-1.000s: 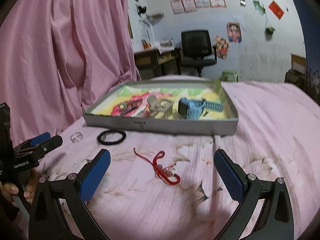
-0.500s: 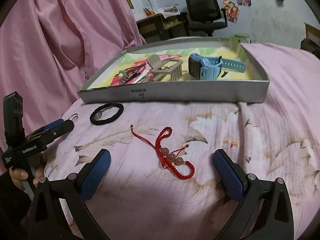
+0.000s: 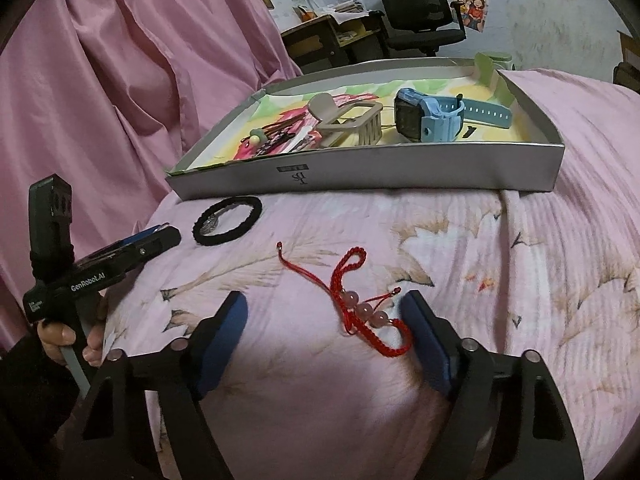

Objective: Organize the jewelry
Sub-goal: 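Grasp the red string bracelet with the right tool while the left grasps the two silver rings, then carry the red bracelet over the tray with the right tool while the left carries the rings there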

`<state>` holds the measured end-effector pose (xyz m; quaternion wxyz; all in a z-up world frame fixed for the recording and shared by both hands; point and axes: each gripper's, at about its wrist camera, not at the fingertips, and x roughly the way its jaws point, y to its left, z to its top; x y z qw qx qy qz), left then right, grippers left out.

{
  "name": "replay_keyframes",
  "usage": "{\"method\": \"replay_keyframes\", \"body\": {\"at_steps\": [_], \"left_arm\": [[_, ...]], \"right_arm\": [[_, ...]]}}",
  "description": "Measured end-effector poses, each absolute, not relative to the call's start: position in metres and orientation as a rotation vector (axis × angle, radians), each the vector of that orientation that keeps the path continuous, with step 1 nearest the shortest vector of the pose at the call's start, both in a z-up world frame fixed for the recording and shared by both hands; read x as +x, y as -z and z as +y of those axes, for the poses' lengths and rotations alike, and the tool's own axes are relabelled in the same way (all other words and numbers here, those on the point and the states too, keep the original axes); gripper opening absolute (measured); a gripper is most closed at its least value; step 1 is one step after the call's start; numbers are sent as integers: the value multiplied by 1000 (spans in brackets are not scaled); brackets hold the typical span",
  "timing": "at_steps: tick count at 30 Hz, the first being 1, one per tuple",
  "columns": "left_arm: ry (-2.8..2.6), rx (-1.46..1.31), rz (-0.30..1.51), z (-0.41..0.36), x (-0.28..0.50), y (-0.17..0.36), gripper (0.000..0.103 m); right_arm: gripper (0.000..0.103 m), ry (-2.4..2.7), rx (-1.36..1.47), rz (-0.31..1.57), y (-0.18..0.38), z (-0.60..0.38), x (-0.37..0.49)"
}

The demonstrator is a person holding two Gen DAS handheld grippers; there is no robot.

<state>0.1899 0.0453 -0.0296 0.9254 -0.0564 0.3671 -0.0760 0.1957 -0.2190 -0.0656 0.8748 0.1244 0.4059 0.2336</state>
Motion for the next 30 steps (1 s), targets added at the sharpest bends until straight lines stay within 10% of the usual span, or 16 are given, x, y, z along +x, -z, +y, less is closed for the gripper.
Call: {"method": "replay_keyframes", "body": {"at_steps": [15,30], "left_arm": [[182,-79,712,33,171,29,30],[193,-47,683,23,161,27,29]], "right_arm": [[32,-500,267,832,66,-216,194],[9,-519,263,815,66,-211,193]]}}
